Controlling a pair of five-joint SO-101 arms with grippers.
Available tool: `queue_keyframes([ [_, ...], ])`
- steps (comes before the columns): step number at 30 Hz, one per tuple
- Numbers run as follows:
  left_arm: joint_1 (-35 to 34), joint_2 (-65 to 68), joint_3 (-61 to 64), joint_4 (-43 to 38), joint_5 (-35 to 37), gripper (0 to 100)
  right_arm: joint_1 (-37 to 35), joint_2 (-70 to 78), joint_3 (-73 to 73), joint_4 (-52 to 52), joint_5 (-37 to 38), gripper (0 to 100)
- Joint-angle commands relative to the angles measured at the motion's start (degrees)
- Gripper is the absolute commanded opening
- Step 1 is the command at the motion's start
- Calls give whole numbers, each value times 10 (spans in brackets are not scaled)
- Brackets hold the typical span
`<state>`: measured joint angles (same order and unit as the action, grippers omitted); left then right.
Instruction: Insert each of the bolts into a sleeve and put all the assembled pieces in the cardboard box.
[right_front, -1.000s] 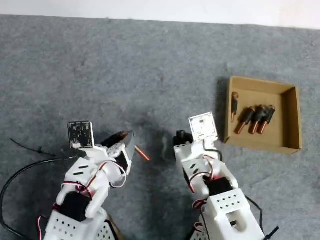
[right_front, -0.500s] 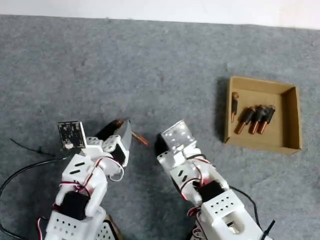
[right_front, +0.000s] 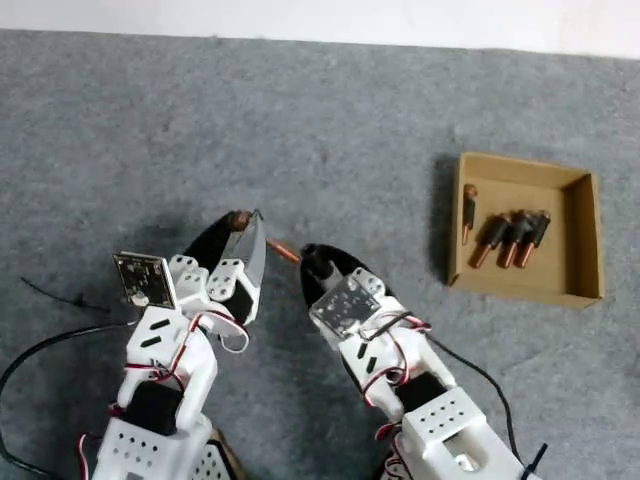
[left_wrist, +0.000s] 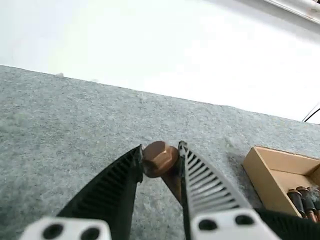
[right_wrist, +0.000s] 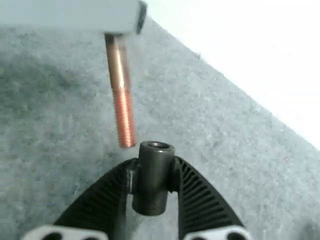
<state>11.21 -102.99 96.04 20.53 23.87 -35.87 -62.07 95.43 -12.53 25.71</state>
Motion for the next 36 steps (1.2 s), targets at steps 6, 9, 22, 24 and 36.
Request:
queue_keyframes([
  [6, -2, -12, 7, -19, -4, 4, -5, -8, 36, -30, 23, 5],
  [9, -3, -13, 6, -19, -4, 4, -14, -7, 39, -29, 84, 5],
  [22, -62, -10, 10, -77, -2, 4, -35, -9, 73, -16, 114, 5],
  [24, -38, -10, 10, -73, -2, 4, -47, -8, 73, -13, 129, 5],
  [36, 3, -10, 11, -44, -7, 4, -49, -10, 73, -12, 133, 5],
])
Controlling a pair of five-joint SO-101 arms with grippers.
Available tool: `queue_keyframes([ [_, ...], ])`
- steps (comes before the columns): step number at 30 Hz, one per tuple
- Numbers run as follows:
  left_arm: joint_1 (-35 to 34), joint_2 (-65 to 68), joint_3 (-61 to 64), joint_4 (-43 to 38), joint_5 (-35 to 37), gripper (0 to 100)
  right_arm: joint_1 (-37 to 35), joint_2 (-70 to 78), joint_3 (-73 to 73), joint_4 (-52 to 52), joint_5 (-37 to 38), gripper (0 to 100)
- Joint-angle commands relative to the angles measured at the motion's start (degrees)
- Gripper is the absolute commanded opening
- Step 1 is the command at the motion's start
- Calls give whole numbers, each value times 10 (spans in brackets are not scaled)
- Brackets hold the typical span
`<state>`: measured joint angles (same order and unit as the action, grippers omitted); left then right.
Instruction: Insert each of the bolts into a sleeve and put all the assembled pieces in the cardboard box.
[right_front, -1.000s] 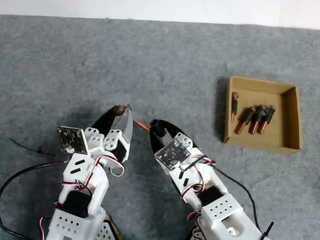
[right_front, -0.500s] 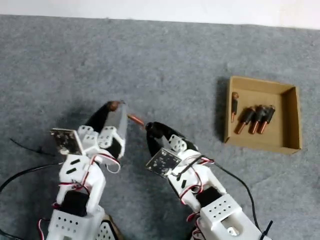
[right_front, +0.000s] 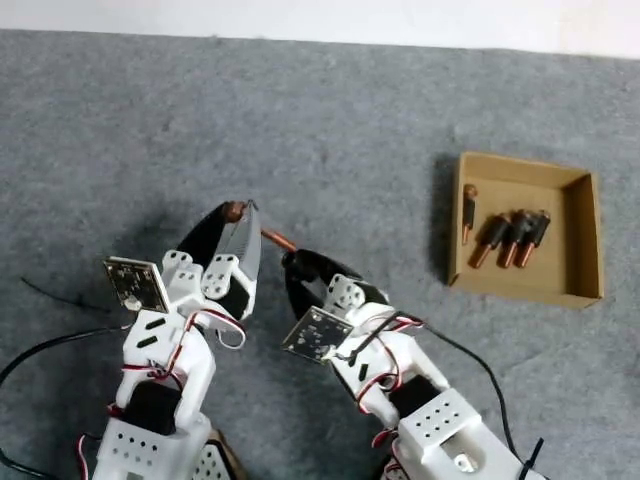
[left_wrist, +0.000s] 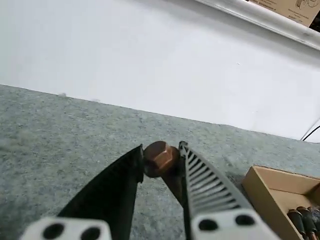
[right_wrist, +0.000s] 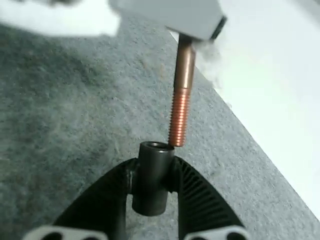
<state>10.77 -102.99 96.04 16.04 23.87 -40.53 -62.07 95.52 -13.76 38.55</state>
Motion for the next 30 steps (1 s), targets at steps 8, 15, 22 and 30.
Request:
queue_keyframes([
  [8, 7, -11, 11, 21, -7, 4, -1, -10, 72, 0, 4, 5],
  [15, 11, -10, 11, 48, -7, 4, -1, -10, 72, 0, 3, 5],
  [22, 12, -12, 11, 58, -6, 4, -1, -10, 72, 0, 3, 5],
  [30, 49, -14, 10, 62, -4, 4, -1, -10, 72, 0, 3, 5],
])
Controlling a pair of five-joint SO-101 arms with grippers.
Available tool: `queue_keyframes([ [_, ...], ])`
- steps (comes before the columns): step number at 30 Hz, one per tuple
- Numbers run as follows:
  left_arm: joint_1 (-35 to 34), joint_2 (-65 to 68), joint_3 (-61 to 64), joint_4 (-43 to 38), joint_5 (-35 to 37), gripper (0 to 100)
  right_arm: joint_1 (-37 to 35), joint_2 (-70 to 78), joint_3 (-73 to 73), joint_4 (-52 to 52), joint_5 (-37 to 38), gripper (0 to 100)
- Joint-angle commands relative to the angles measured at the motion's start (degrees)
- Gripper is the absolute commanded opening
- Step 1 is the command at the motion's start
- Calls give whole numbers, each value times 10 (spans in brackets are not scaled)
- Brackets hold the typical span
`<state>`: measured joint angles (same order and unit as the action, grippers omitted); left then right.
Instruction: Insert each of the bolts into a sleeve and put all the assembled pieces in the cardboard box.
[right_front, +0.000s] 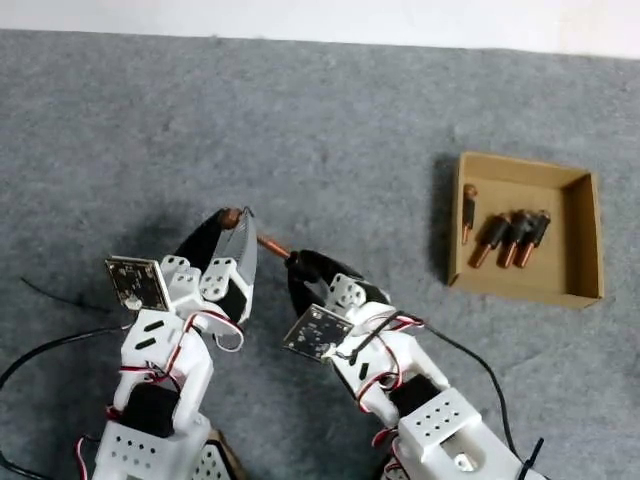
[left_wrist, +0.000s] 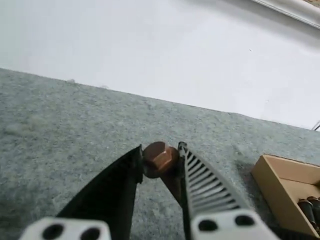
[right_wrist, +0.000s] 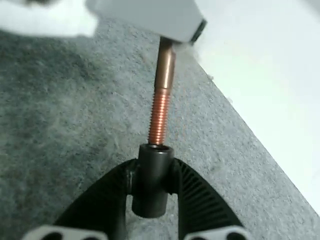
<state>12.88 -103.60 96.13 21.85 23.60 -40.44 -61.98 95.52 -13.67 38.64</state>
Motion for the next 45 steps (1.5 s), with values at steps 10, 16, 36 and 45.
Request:
queue_keyframes([
  [10, 28, -7, 5, 4, 1, 4, -2, -11, 72, -2, 2, 5],
  [16, 29, -7, -8, 18, 3, 4, -2, -10, 72, -2, 2, 5],
  [36, 62, -7, -36, 105, 46, 4, 9, -10, 72, -5, 2, 5],
  [45, 109, -7, -1, 104, -49, 18, 10, -11, 72, -6, 2, 5],
])
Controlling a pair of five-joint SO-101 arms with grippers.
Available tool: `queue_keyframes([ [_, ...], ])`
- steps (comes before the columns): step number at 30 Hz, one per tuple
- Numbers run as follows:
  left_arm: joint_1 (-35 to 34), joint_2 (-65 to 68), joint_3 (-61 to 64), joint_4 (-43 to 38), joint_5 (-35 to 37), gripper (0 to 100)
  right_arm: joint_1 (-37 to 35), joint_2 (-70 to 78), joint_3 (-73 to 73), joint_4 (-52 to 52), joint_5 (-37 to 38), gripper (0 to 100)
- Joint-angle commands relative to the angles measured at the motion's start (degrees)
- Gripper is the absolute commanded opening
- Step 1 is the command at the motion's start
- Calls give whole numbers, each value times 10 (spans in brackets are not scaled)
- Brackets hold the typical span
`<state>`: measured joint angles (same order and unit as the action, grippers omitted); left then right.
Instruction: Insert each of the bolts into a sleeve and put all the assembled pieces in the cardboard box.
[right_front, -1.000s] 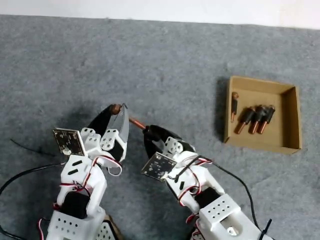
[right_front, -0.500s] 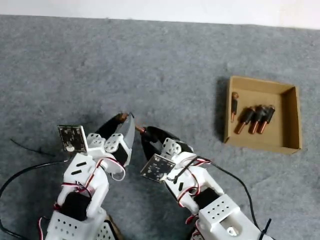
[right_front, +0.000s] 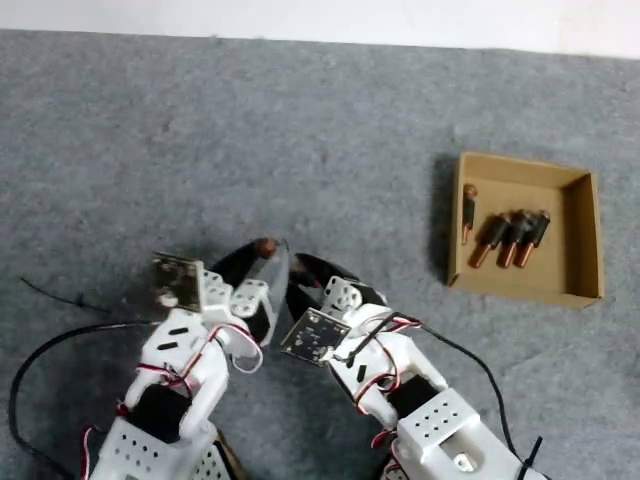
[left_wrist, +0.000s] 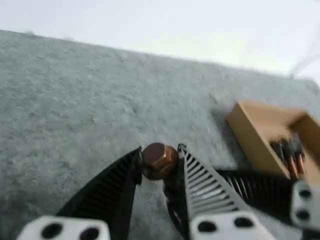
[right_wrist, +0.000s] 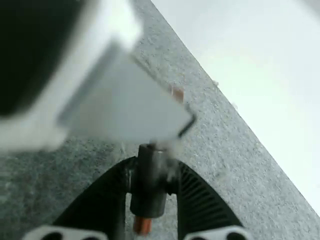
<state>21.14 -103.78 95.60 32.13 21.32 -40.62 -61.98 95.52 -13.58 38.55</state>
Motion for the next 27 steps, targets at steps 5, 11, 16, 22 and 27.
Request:
queue_keyframes([
  [5, 27, -5, 15, 4, -25, 248, 12, -11, 72, -7, 3, 5],
  [11, -26, -5, 10, -4, 44, 441, 24, -11, 72, -7, 2, 5],
  [16, -132, -6, 14, -90, 141, 443, 46, -11, 72, -7, 2, 5],
  [22, -184, -6, 15, -119, 201, 443, 91, -11, 64, -11, -39, 5],
  [27, -185, -5, 15, -117, 201, 443, 193, -9, 20, -23, -171, 5],
])
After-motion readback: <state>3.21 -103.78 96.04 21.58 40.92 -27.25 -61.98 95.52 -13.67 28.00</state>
